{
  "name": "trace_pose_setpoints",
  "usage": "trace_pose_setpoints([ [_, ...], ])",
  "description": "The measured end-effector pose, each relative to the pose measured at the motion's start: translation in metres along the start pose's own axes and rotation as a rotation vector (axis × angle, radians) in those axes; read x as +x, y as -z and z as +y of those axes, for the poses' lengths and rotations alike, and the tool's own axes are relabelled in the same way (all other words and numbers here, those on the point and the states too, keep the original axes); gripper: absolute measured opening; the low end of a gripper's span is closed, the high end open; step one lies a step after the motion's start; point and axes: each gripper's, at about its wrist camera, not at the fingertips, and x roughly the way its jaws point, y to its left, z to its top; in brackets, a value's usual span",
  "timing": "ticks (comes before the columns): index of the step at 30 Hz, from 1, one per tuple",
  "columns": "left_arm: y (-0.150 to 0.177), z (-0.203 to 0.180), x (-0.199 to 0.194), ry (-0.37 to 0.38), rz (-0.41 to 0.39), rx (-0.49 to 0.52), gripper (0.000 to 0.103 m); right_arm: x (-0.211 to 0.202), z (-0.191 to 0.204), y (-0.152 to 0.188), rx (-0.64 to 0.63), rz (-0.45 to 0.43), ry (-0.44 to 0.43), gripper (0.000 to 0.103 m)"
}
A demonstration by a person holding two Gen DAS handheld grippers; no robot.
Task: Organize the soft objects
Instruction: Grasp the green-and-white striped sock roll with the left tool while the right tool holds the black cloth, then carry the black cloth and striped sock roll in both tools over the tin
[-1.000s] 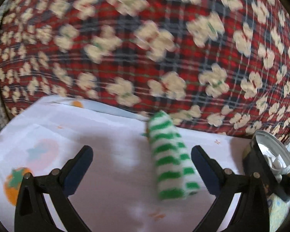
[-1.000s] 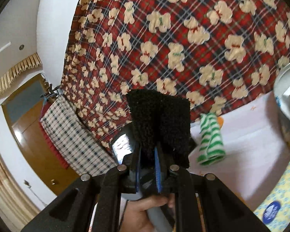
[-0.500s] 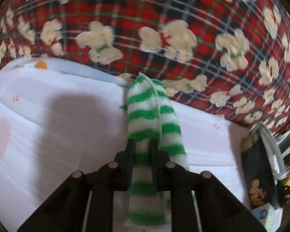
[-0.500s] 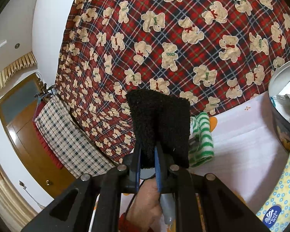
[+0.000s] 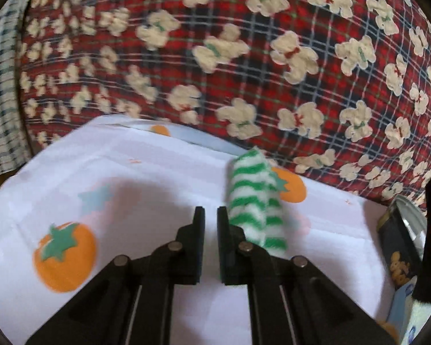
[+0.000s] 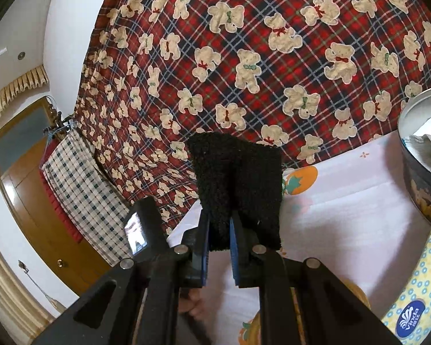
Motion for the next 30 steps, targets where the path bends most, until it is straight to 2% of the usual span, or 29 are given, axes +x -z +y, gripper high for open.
trace_pose_setpoints([
  [2,-0.001,0.0,0.0,0.007,0.007,-0.006,0.007,0.001,-0.001,0.002,0.008,0.001,0.008,0.014],
  [3,-0.004,-0.002,0.0,0.028,0.009,-0.008,0.011,0.001,-0.002,0.003,0.01,0.0,0.009,0.014],
  [4,-0.005,-0.006,0.001,0.043,0.013,0.002,0.025,0.001,-0.001,0.003,0.007,0.001,0.011,0.014],
  [5,-0.008,-0.013,0.004,0.054,0.023,0.029,0.048,0.001,-0.001,0.003,0.004,0.002,0.011,0.014],
  [7,-0.012,-0.031,0.016,0.048,0.032,0.103,0.068,0.002,-0.001,0.002,0.002,0.001,0.013,0.014],
  [9,-0.017,-0.048,0.032,0.009,0.048,0.155,0.067,0.002,-0.001,0.002,0.004,0.001,0.018,0.014],
  [11,-0.021,-0.059,0.051,0.027,0.104,0.172,0.067,0.004,-0.004,0.0,0.02,0.007,0.018,0.014],
  [12,-0.022,-0.063,0.061,0.038,0.138,0.17,0.067,0.004,-0.006,0.0,0.029,0.01,0.017,0.014],
  [15,-0.02,-0.064,0.086,-0.045,0.211,0.147,0.067,0.005,-0.01,-0.001,0.04,0.012,0.026,0.014],
  [17,-0.012,-0.059,0.1,-0.035,0.271,0.123,0.069,0.005,-0.01,-0.002,0.045,0.014,0.022,0.014],
  [18,-0.012,-0.055,0.098,-0.005,0.27,0.105,0.063,0.005,-0.01,-0.002,0.044,0.015,0.021,0.014],
  [19,-0.012,-0.053,0.096,0.013,0.262,0.093,0.04,0.005,-0.009,-0.002,0.042,0.016,0.02,0.014],
  [21,-0.011,-0.045,0.09,0.072,0.253,0.058,0.031,0.005,-0.008,-0.001,0.035,0.018,0.019,0.014],
  [22,-0.01,-0.041,0.087,0.079,0.25,0.045,0.026,0.005,-0.007,-0.001,0.029,0.017,0.021,0.014],
  [27,-0.002,-0.019,0.049,0.116,0.164,-0.022,0.023,0.001,-0.002,-0.001,-0.001,-0.001,0.034,0.014],
  [30,0.008,-0.003,0.013,0.122,0.103,-0.059,0.023,0.004,0.0,0.002,-0.007,0.014,0.031,0.014],
])
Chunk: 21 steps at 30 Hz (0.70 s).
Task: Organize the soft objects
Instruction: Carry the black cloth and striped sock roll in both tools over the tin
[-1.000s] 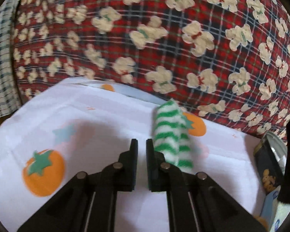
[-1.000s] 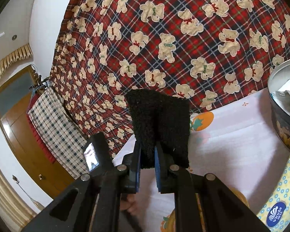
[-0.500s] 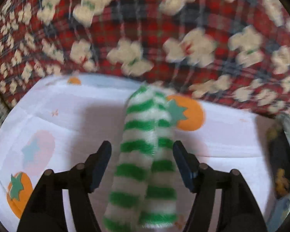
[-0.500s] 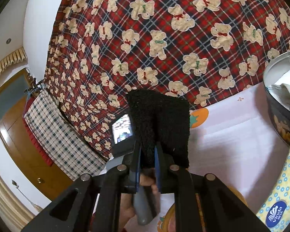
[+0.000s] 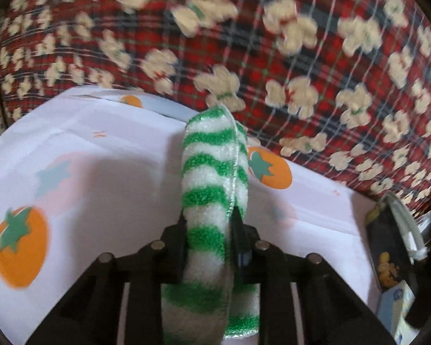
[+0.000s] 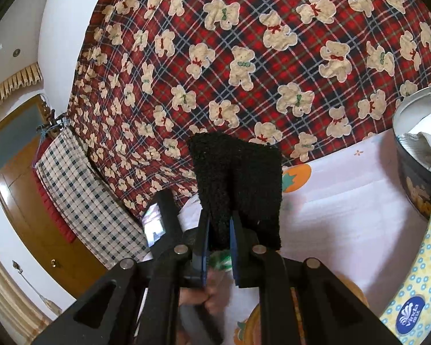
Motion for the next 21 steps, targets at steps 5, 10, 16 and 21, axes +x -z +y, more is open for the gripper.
trace_pose_setpoints([
  [5,0.012,0.011,-0.046,-0.022,-0.099,-0.024,0.023,0.003,0.011,0.009,-0.045,0.015,0.0,0.014],
  [10,0.035,0.006,-0.074,-0.104,-0.17,0.031,0.023,0.006,0.022,0.019,-0.095,0.024,0.005,0.014],
  [16,0.051,0.009,-0.098,-0.144,-0.223,0.03,0.023,0.011,0.031,0.038,-0.132,0.075,-0.011,0.014],
  [21,0.062,0.01,-0.114,-0.178,-0.26,0.029,0.023,0.009,0.037,0.049,-0.174,0.089,-0.004,0.014],
])
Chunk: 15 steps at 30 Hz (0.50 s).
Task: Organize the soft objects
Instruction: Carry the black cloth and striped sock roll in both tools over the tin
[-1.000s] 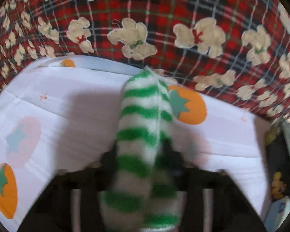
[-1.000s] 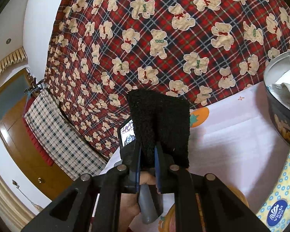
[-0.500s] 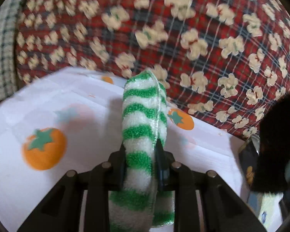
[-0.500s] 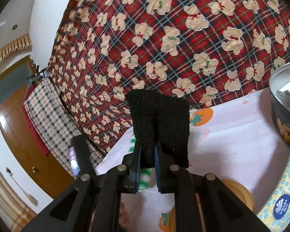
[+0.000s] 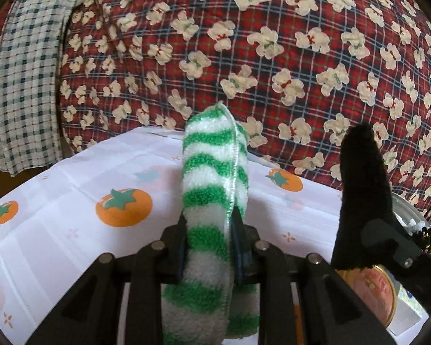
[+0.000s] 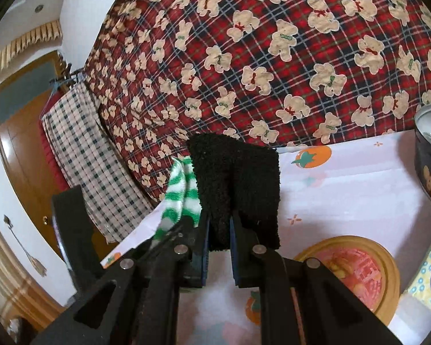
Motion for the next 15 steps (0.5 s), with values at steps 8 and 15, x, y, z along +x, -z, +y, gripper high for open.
trace_pose_setpoints([
  [8,0.01,0.001,-0.023,-0.016,-0.024,0.007,0.023,-0.01,0.002,0.01,-0.028,0.014,0.001,0.014],
  [15,0.02,-0.003,-0.04,-0.009,-0.026,0.002,0.023,-0.019,-0.001,0.015,-0.028,0.011,0.0,0.014],
])
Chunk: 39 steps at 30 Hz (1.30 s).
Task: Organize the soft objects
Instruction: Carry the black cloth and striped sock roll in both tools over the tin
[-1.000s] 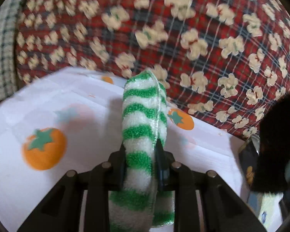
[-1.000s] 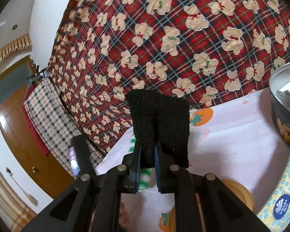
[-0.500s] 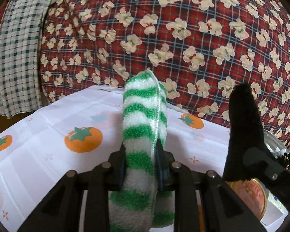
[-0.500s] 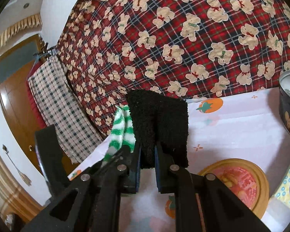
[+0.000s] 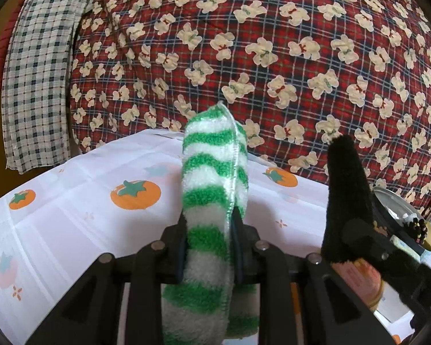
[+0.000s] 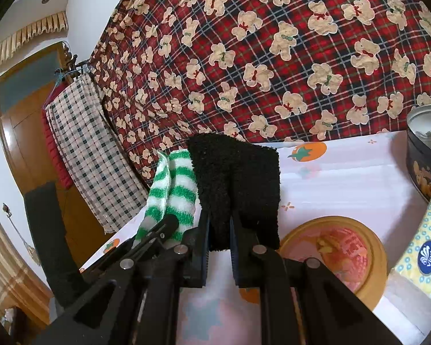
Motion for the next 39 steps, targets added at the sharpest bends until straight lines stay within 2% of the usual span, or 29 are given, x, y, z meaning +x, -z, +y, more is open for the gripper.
trace_pose_setpoints([
  [22,0.019,-0.043,-0.042,0.059,-0.035,0.045,0.023,-0.052,-0.032,0.007,0.037,-0.051,0.016,0.014],
  [31,0.025,-0.063,-0.057,0.089,-0.066,0.085,0.023,-0.078,-0.035,0.015,0.002,-0.086,0.033,0.014],
  [39,0.028,-0.081,-0.069,0.137,-0.103,0.108,0.023,-0.118,-0.045,0.025,-0.05,-0.151,0.1,0.014],
])
